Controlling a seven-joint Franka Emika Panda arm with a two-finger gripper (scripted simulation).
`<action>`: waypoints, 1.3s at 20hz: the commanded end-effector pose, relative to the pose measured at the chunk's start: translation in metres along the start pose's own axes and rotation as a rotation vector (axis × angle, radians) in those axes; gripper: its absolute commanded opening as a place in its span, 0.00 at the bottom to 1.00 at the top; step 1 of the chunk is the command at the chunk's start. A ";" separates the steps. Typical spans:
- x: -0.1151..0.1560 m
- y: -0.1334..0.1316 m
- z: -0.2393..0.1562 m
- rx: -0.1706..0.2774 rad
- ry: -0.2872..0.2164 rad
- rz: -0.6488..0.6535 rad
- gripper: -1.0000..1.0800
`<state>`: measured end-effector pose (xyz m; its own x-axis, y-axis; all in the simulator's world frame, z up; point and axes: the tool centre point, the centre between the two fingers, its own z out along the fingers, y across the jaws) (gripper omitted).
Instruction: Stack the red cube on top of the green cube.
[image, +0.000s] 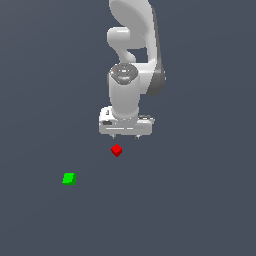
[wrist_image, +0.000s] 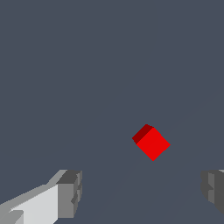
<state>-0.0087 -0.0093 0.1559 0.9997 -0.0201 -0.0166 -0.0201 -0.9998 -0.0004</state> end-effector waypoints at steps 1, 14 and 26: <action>0.000 0.000 0.000 0.000 0.000 0.000 0.96; -0.004 0.006 0.012 -0.001 0.002 -0.110 0.96; -0.010 0.023 0.043 -0.003 0.008 -0.387 0.96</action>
<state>-0.0186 -0.0294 0.1171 0.9469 0.3215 -0.0089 0.3215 -0.9469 -0.0023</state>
